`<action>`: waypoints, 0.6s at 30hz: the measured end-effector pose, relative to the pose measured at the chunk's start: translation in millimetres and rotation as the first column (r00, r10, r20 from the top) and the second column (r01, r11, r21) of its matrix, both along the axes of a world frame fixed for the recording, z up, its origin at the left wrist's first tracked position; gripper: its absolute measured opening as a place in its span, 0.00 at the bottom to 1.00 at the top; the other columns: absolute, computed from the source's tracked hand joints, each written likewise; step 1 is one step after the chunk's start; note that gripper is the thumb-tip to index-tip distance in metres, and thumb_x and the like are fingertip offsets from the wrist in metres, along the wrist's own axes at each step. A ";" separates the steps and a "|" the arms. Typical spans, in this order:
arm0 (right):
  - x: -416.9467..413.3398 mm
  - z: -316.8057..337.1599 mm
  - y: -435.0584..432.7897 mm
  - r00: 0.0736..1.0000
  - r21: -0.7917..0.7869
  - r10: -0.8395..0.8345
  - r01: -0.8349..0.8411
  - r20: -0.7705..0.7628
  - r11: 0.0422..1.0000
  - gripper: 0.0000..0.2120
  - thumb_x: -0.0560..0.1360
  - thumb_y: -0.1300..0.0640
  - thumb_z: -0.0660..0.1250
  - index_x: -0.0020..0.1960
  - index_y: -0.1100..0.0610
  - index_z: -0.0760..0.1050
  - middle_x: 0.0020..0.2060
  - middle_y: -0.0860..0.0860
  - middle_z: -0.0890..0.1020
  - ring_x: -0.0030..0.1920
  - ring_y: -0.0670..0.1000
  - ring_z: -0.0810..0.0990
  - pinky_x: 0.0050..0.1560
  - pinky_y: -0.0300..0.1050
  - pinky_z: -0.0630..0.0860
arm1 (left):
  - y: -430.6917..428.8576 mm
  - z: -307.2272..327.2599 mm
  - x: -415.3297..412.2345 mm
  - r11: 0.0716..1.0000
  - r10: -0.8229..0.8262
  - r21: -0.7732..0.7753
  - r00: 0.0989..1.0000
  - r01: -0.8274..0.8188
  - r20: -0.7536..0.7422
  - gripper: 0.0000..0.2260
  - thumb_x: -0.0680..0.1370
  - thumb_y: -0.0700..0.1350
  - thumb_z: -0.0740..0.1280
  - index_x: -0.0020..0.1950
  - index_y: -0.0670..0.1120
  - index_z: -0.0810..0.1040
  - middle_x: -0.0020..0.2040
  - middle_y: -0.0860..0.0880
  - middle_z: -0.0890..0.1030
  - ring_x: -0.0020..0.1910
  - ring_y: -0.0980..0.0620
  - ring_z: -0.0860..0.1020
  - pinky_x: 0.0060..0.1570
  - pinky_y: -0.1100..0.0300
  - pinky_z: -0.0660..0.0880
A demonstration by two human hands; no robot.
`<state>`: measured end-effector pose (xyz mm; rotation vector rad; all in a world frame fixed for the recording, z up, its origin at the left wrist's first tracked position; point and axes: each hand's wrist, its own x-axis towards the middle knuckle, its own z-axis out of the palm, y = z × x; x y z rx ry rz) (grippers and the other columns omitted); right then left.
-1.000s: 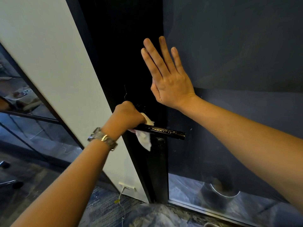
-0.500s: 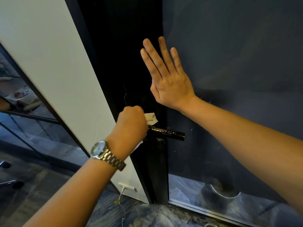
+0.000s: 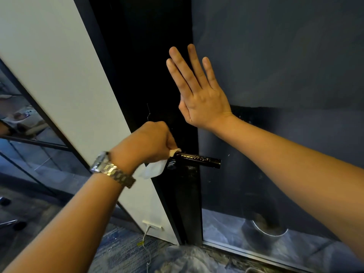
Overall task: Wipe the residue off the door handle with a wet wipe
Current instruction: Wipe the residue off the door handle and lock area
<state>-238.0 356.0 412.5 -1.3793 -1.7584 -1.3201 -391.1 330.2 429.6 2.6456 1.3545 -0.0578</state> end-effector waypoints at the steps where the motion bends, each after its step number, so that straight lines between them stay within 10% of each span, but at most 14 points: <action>1: -0.1 -0.2 -0.2 1.000 0.000 -0.002 0.002 -0.001 1.000 0.29 0.72 0.60 0.58 0.73 0.62 0.59 0.71 0.58 0.66 0.71 0.63 0.62 0.73 0.56 0.54 | -2.8 -5.0 8.0 0.999 -0.017 0.034 1.000 0.017 0.005 0.09 0.72 0.40 0.68 0.51 0.48 0.82 0.41 0.53 0.79 0.40 0.54 0.77 0.45 0.63 0.74; 13: 1.3 -1.2 1.9 1.000 0.013 0.021 -0.021 -0.004 1.000 0.29 0.72 0.60 0.58 0.72 0.62 0.59 0.71 0.58 0.67 0.71 0.63 0.63 0.73 0.56 0.52 | 5.6 14.7 -1.6 0.895 -0.060 -0.421 0.975 0.147 0.213 0.13 0.74 0.36 0.66 0.56 0.48 0.80 0.46 0.56 0.81 0.44 0.59 0.79 0.40 0.76 0.75; 18: 1.7 -0.4 0.7 1.000 -0.004 0.022 -0.022 0.000 1.000 0.30 0.71 0.60 0.59 0.72 0.62 0.60 0.71 0.58 0.67 0.71 0.63 0.62 0.72 0.57 0.54 | -0.4 1.6 20.3 0.936 -0.059 -0.333 0.985 0.111 0.165 0.15 0.71 0.36 0.69 0.56 0.49 0.80 0.46 0.55 0.80 0.39 0.58 0.78 0.40 0.70 0.76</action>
